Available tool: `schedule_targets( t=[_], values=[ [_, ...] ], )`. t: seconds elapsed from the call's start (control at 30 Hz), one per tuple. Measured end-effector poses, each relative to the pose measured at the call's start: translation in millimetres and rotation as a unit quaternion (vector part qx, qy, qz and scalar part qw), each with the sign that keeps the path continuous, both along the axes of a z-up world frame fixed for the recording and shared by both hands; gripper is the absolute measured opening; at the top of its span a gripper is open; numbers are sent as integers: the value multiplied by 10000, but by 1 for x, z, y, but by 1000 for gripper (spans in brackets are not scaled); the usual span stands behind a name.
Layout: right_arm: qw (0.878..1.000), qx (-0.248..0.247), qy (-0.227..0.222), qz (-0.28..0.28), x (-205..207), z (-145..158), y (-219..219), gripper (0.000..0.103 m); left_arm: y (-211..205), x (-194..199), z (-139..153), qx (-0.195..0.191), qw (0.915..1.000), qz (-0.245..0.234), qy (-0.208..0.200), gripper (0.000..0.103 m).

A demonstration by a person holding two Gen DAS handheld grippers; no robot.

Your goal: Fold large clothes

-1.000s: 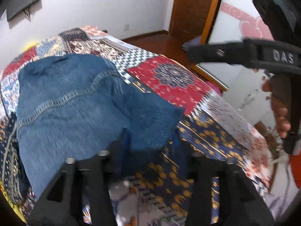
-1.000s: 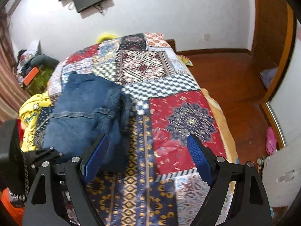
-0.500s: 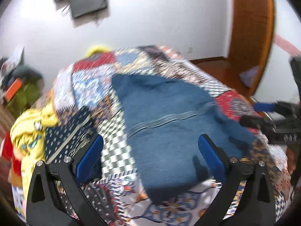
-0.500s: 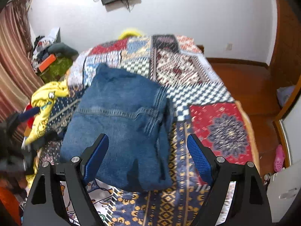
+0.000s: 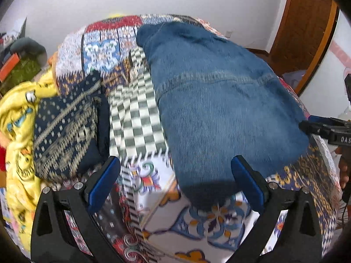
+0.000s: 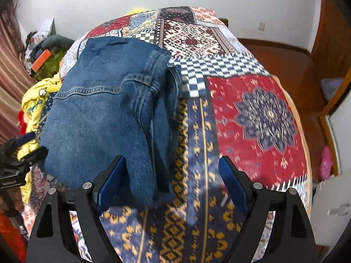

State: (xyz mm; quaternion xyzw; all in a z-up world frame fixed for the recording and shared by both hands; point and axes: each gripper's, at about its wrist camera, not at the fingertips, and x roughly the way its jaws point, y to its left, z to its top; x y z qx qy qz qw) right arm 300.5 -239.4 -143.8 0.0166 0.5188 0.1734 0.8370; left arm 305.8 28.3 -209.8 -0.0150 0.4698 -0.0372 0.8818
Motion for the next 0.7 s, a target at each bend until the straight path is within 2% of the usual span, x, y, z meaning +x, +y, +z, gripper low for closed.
schedule_targets(
  t=[0.1,0.2,0.37,0.53,0.7],
  values=[
    [9999,-81,44,-88,-10,-1,-11,84,6,-15,-5,19,9999,-71,99,102],
    [9993,-342,66,-154,-19,0,-17,84,13,-27,-8,368,9992,-32,149,102],
    [9989,-458,-43,-95,-23,14,-23,84,33,-31,10,708,9972,230,-71,102],
    [9990,-181,-418,7,-21,43,-14,84,51,-14,45,362,9972,459,-470,102],
    [9973,340,-620,215,-1,58,8,84,57,20,65,-228,9958,530,-704,102]
  ],
)
